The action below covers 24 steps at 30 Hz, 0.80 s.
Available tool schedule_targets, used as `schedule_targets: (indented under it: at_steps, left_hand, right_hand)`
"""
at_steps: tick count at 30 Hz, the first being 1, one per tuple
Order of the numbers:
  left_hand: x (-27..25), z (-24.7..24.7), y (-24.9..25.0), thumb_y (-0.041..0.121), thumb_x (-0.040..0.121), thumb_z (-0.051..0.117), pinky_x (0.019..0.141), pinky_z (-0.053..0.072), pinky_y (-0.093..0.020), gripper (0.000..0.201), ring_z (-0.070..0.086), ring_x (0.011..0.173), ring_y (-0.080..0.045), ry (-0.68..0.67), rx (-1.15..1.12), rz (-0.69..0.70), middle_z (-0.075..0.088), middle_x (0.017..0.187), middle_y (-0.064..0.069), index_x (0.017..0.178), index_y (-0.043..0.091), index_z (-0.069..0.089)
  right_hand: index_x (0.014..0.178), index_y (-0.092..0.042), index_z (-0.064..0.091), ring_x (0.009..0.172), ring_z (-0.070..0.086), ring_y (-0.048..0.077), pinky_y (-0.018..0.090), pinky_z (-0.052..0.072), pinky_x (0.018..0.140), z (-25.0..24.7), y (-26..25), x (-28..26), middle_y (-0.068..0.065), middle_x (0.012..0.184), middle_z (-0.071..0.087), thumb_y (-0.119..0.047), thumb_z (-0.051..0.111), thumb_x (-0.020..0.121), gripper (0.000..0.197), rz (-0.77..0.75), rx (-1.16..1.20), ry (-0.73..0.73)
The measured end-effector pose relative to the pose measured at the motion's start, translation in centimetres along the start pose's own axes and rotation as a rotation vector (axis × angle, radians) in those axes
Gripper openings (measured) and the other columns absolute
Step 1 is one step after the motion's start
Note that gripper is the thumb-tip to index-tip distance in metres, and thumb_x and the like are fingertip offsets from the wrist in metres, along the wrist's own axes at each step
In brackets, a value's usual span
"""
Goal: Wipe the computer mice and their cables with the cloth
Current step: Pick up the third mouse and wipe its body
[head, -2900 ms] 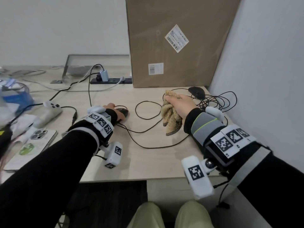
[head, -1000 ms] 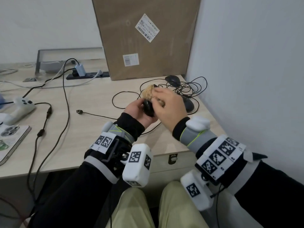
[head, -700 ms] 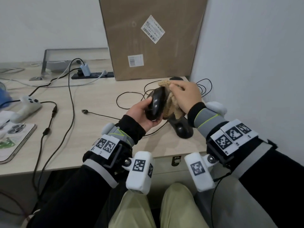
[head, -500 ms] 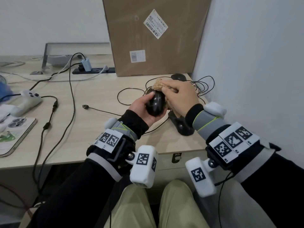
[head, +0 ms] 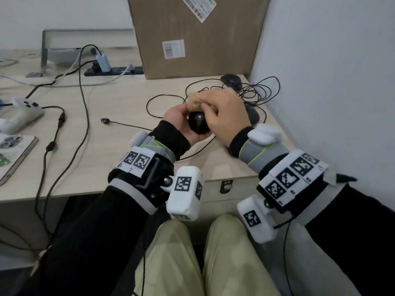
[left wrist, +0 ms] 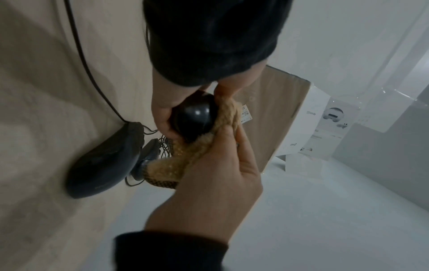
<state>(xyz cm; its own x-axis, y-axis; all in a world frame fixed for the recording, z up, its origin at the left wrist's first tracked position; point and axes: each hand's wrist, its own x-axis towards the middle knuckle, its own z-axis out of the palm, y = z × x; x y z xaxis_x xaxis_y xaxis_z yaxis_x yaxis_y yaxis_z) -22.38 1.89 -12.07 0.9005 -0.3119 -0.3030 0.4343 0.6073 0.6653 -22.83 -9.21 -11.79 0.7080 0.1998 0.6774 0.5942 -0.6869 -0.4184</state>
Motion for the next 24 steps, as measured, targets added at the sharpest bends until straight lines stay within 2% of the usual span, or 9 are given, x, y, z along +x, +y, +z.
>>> schedule_targets:
  at_steps: [3,5,7,9,13,15,19,21,24]
  left_hand:
    - [-0.4,-0.4,-0.9,0.026,0.098,0.037,0.073,0.048,-0.034,0.023,0.058,0.089,-0.024,0.022,0.051,-0.059,0.063,0.093,-0.009,0.095,0.014,0.056]
    - [-0.6,-0.3,-1.1,0.026,0.098,0.039,0.075,0.046,-0.035,0.023,0.057,0.091,-0.024,0.035,0.044,-0.054,0.062,0.094,-0.009,0.094,0.013,0.057]
    - [-0.6,-0.4,-1.4,0.026,0.098,0.039,0.073,0.046,-0.034,0.023,0.058,0.085,-0.023,0.046,0.020,-0.044,0.063,0.090,-0.009,0.092,0.013,0.057]
    - [-0.5,-0.3,-1.7,0.026,0.098,0.040,0.071,0.046,-0.034,0.024,0.059,0.080,-0.023,0.066,-0.020,-0.036,0.063,0.085,-0.009,0.090,0.012,0.057]
    - [0.3,-0.2,-2.2,0.028,0.098,0.039,0.072,0.048,-0.035,0.026,0.059,0.081,-0.023,0.119,-0.075,-0.035,0.063,0.087,-0.009,0.088,0.012,0.057]
    - [0.3,-0.3,-2.5,0.028,0.097,0.040,0.074,0.049,-0.034,0.026,0.059,0.081,-0.023,0.112,-0.050,-0.042,0.063,0.084,-0.009,0.086,0.012,0.058]
    - [-0.2,0.0,-3.0,0.027,0.096,0.042,0.075,0.046,-0.031,0.022,0.058,0.081,-0.022,0.082,0.058,-0.076,0.061,0.088,-0.008,0.090,0.012,0.057]
    - [-0.3,0.0,-3.0,0.028,0.096,0.042,0.075,0.045,-0.030,0.022,0.057,0.082,-0.022,0.088,0.044,-0.074,0.060,0.090,-0.008,0.091,0.012,0.056]
    - [0.4,-0.3,-3.3,0.030,0.096,0.041,0.078,0.045,-0.031,0.023,0.058,0.084,-0.022,0.110,0.008,-0.055,0.061,0.089,-0.007,0.092,0.013,0.056]
  right_hand:
    - [0.106,-0.012,0.071,0.097,0.061,0.026,0.025,0.038,0.086,-1.1,1.9,1.6,0.007,0.101,0.071,-0.010,0.054,0.087,0.026,0.299,-0.023,-0.036]
    - [0.109,-0.011,0.070,0.089,0.058,0.015,0.015,0.039,0.082,-1.6,2.5,2.0,-0.001,0.093,0.068,-0.011,0.055,0.088,0.026,0.375,0.028,-0.082]
    - [0.109,-0.010,0.070,0.095,0.060,0.016,0.013,0.039,0.084,-1.5,2.3,1.4,0.001,0.099,0.070,-0.010,0.055,0.088,0.026,0.371,0.075,-0.090]
    - [0.108,-0.008,0.070,0.105,0.060,0.022,0.020,0.038,0.091,-1.2,1.9,0.6,0.008,0.108,0.070,-0.009,0.055,0.087,0.026,0.338,0.067,-0.094]
    - [0.107,-0.010,0.070,0.105,0.058,0.031,0.036,0.041,0.093,-0.4,1.3,-0.6,0.014,0.108,0.068,-0.012,0.054,0.085,0.027,0.238,-0.037,-0.131]
    - [0.110,-0.014,0.069,0.108,0.057,0.031,0.035,0.041,0.093,-0.2,1.5,-0.5,0.012,0.111,0.067,-0.012,0.051,0.087,0.030,0.252,-0.104,-0.112]
    - [0.111,-0.018,0.069,0.109,0.058,0.021,0.020,0.036,0.086,-0.9,3.7,0.9,0.004,0.113,0.069,-0.014,0.049,0.089,0.030,0.438,-0.108,-0.077]
    - [0.111,-0.017,0.069,0.107,0.058,0.018,0.013,0.034,0.080,-1.0,3.9,0.8,0.002,0.111,0.069,-0.013,0.051,0.088,0.030,0.438,-0.042,-0.070]
    - [0.108,-0.013,0.070,0.107,0.059,0.024,0.024,0.040,0.091,-0.5,2.6,-0.8,0.006,0.110,0.069,-0.012,0.051,0.085,0.030,0.359,-0.017,-0.030]
